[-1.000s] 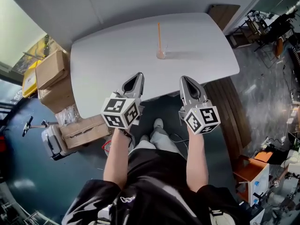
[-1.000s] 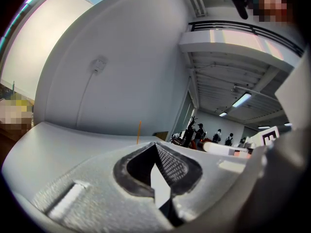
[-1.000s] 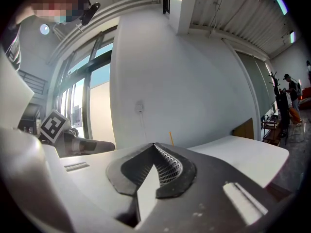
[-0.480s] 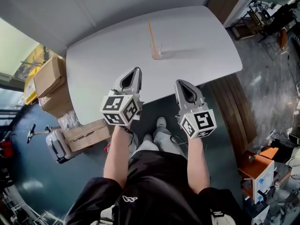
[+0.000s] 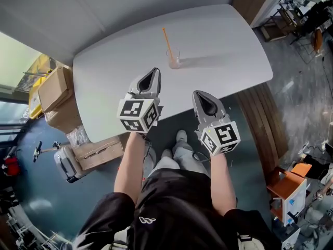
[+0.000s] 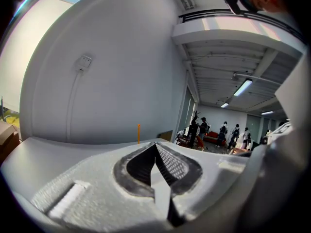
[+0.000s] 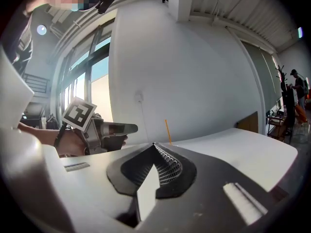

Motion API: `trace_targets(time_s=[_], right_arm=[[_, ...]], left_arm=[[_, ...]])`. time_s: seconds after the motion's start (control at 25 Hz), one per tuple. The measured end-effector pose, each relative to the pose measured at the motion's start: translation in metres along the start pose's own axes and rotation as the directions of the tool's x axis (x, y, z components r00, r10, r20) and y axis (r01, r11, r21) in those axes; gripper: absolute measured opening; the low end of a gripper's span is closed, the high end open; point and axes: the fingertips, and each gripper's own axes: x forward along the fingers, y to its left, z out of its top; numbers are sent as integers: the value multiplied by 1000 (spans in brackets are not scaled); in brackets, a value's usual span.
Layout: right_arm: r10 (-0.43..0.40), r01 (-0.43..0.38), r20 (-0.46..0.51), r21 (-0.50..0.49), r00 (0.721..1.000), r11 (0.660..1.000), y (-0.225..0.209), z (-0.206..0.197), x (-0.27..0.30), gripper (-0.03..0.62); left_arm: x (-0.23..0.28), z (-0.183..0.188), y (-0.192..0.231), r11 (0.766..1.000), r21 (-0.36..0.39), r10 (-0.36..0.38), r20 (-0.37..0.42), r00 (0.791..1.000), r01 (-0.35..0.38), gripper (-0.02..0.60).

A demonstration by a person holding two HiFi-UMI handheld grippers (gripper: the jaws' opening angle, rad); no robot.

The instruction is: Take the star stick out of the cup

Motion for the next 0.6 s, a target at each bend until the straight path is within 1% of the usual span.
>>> trace_targets(time_s=[0.08, 0.12, 0.16, 0.32, 0.6], right_arm=[[5, -5, -7, 4, 1000, 1000, -2, -2, 4, 5], [10, -10, -11, 0, 1000, 1000, -3, -3, 6, 5], [15, -15, -14, -2, 1000, 1000, -4, -3, 7, 5], [21, -21, -20, 3, 1000, 1000, -12, -6, 9, 5], [45, -44, -40, 21, 998, 999, -21, -11, 12, 8]], left_arm=[[9, -1, 2, 1000, 8, -8, -8, 1000, 8, 5], [13, 0, 2, 1000, 7, -17, -12, 1000, 17, 38], [18, 0, 1, 1000, 4, -26, -14, 1000, 26, 58], [36, 3, 0, 999, 14, -38, -10, 999, 38, 61], [71, 0, 9, 999, 43, -19, -22, 1000, 20, 63]])
